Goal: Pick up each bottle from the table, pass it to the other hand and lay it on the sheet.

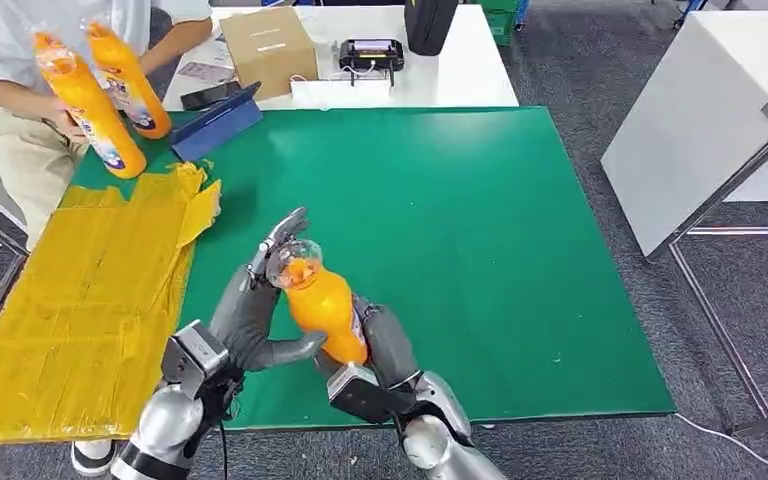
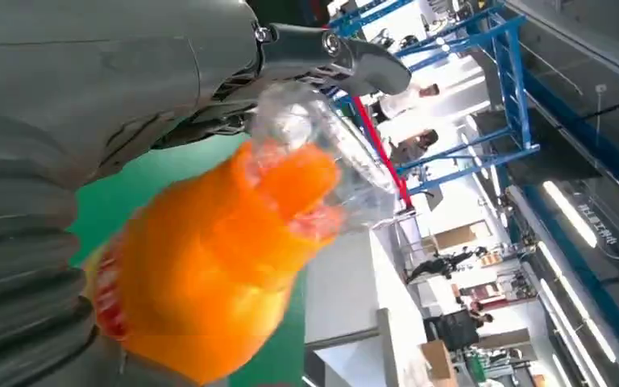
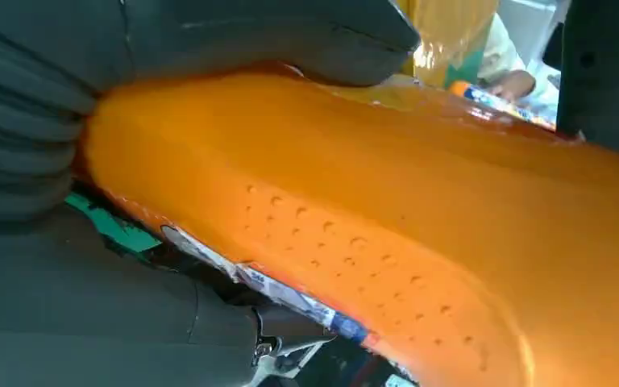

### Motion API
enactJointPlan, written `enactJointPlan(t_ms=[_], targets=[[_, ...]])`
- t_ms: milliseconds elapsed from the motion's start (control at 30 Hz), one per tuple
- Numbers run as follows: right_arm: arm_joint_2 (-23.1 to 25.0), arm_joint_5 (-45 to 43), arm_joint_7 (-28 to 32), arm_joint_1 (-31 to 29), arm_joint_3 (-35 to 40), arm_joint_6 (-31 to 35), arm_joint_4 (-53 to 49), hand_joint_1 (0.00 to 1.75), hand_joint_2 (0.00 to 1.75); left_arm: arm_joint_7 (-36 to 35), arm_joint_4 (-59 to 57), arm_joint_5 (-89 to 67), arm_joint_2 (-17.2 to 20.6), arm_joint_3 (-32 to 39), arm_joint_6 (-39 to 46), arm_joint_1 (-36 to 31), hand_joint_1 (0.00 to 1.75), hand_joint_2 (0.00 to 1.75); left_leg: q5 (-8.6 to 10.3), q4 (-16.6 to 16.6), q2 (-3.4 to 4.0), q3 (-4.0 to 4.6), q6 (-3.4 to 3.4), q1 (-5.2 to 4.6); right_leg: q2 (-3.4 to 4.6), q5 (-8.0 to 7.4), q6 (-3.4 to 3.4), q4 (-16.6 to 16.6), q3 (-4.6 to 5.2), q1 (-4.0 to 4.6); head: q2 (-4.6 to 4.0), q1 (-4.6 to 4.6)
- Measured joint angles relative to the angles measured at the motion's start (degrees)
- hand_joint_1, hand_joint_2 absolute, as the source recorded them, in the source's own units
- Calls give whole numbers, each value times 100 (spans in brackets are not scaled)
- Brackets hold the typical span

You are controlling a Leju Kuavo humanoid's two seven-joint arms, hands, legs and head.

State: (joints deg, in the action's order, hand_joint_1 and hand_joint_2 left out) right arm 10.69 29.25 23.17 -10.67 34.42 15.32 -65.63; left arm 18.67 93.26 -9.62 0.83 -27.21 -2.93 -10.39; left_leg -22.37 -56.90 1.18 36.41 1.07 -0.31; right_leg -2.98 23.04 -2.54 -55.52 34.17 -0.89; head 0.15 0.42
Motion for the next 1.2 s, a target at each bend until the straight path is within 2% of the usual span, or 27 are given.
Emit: enactJointPlan(t_ms=[333,633,1033,1067,1100,1200], targets=[[-7,627,-112,-117,518,752,67,175,175,-31,-160,-326,-17,-2,385,-80,0,175,0,0,0,1,0,0,-1,0,0,0,3,0,0,-2],[-118,931,-162,-151,652,1348,-219,175,175,-46,-289,-588,-37,-79,516,-60,0,175,0,0,1,2,0,-1,-1,0,0,0,3,-1,0,2],[-162,1073,-212,-156,663,1598,-262,175,175,-11,-321,-448,-52,-129,568,-69,0,175,0,0,0,2,0,-1,-1,0,0,0,2,-1,0,0],[-162,1073,-212,-160,663,1598,-262,175,175,-9,-321,-422,-52,-129,568,-68,154,175,0,0,0,2,0,-1,-1,0,0,0,2,-1,0,0],[-162,1073,-212,-163,665,1600,-262,175,175,-7,-321,-420,-55,-129,568,-68,175,175,0,0,0,2,0,-1,-1,0,0,0,2,-1,0,0],[-162,1069,-221,-171,669,1598,-260,175,175,26,-321,-332,-63,-127,584,-60,175,175,0,0,0,2,0,-1,-1,0,0,0,2,-1,0,0]])
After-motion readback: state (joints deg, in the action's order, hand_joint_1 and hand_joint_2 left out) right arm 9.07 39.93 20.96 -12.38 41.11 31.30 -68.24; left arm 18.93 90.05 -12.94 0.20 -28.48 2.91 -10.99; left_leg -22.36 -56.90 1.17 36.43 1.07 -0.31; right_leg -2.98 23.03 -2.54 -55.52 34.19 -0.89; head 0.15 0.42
